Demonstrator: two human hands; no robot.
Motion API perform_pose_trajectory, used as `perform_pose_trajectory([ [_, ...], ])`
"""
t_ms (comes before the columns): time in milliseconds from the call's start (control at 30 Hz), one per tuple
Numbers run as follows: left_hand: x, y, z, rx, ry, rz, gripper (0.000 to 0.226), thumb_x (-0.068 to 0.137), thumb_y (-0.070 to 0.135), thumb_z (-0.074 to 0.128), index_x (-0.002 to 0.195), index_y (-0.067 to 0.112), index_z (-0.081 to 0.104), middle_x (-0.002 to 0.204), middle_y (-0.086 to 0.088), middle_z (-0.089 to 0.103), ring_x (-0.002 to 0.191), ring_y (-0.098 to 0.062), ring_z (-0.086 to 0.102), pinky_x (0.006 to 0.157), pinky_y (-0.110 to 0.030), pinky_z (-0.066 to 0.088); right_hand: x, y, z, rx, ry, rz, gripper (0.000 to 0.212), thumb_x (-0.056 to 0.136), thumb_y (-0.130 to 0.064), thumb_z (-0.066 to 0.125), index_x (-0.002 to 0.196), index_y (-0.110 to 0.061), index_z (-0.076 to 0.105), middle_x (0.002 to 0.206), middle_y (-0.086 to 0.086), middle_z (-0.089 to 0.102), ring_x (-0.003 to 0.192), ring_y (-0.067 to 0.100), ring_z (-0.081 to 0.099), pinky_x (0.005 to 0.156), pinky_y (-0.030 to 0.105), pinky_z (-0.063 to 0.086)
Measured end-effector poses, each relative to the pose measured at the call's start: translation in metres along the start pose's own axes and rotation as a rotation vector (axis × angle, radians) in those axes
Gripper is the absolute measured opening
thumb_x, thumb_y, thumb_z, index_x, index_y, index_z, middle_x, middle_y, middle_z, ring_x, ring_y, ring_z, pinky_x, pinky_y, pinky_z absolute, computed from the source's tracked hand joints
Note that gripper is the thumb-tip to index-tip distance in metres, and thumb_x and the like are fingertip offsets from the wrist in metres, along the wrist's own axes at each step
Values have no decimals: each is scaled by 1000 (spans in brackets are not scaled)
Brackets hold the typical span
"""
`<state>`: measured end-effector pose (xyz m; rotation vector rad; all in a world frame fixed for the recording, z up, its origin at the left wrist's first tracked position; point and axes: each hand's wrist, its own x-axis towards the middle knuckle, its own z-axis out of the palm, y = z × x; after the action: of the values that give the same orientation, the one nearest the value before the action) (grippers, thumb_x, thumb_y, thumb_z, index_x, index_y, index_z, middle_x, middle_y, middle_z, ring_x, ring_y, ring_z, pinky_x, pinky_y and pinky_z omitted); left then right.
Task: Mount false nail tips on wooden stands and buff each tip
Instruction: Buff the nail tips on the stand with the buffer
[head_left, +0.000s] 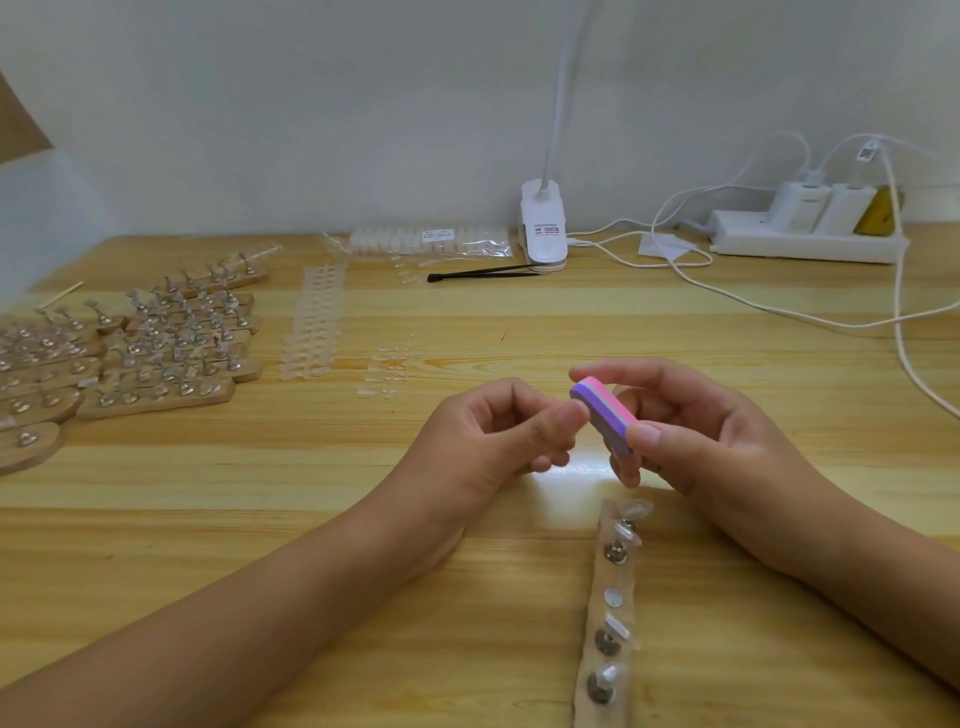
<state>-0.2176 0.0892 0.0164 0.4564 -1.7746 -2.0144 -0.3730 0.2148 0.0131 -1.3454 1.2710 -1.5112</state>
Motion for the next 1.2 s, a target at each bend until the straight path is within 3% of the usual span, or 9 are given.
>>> perform_pose_trajectory([
  [100,-4,1,3,110,-72,33,15,69,41,75,70,27,69,71,7,67,68,-5,62,65,-14,48,1,0,1,-20,2,-1,39,85,-34,62,123,-28,67,82,4,59,72,14,54,77,23,50],
  [267,0,0,-1,-2,1,-8,10,71,31,79,68,24,71,70,5,68,65,-5,62,63,-14,49,0,-1,0,-26,33,-10,39,84,-33,62,122,-28,68,77,1,57,70,14,52,74,20,48],
  [367,-4,1,4,121,-105,42,11,75,33,77,71,26,70,74,7,70,70,-3,62,66,-13,48,0,-1,3,-41,21,-17,38,85,-32,62,122,-27,68,79,10,59,72,13,54,74,20,49],
  [533,2,0,-1,-65,34,-31,23,66,34,80,74,15,70,68,4,67,63,-7,61,62,-14,49,-2,-5,4,-77,73,-21,38,81,-33,63,119,-30,69,75,-2,58,69,13,53,74,21,49],
  [667,-6,1,4,186,-143,55,11,75,31,77,78,24,70,75,9,69,73,-3,63,69,-14,48,-1,-4,9,-93,48,-24,39,83,-32,63,122,-27,67,83,13,62,78,32,58,79,37,53],
  [833,0,2,0,-11,-8,-31,11,69,30,80,68,23,72,69,5,67,64,-5,62,63,-15,49,-3,-7,7,-84,74,-34,39,81,-32,63,119,-28,69,76,0,58,70,13,53,75,22,50],
  [1000,0,0,1,41,-47,-23,13,69,38,78,70,26,73,72,5,69,65,-5,62,64,-15,49,-2,-5,8,-84,76,-46,37,84,-22,66,121,-21,67,77,-2,59,70,11,54,74,24,51],
  [1100,1,2,0,-48,16,-50,13,71,32,79,71,21,73,69,4,68,62,-5,61,61,-14,49,-2,-6,8,-84,88,-43,40,81,-29,65,121,-24,68,76,-2,57,69,11,53,73,21,49],
  [1200,-4,2,4,96,-103,-10,8,76,34,78,75,28,73,73,10,70,68,-2,62,65,-13,48,-1,-5,8,-93,63,-37,41,82,-31,63,122,-23,67,78,4,60,72,13,56,73,23,50],
])
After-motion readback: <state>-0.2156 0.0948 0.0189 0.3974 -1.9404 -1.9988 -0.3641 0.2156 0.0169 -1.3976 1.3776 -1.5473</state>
